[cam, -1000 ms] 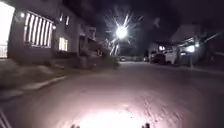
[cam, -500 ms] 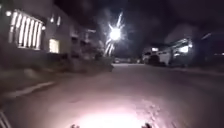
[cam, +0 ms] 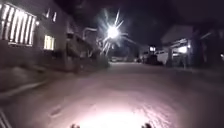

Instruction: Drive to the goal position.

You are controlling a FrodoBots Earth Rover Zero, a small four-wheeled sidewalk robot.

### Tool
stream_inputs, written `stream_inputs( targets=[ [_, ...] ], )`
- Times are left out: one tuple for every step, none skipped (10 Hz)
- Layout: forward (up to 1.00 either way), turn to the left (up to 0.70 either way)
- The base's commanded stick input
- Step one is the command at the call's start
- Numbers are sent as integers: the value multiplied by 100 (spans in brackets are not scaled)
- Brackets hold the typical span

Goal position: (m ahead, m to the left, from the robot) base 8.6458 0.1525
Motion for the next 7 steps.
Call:
stream_inputs(
  targets=[
    [70,0],
    [70,0],
    [70,0],
    [70,0],
    [70,-8],
    [70,-16],
    [70,-25]
  ],
)
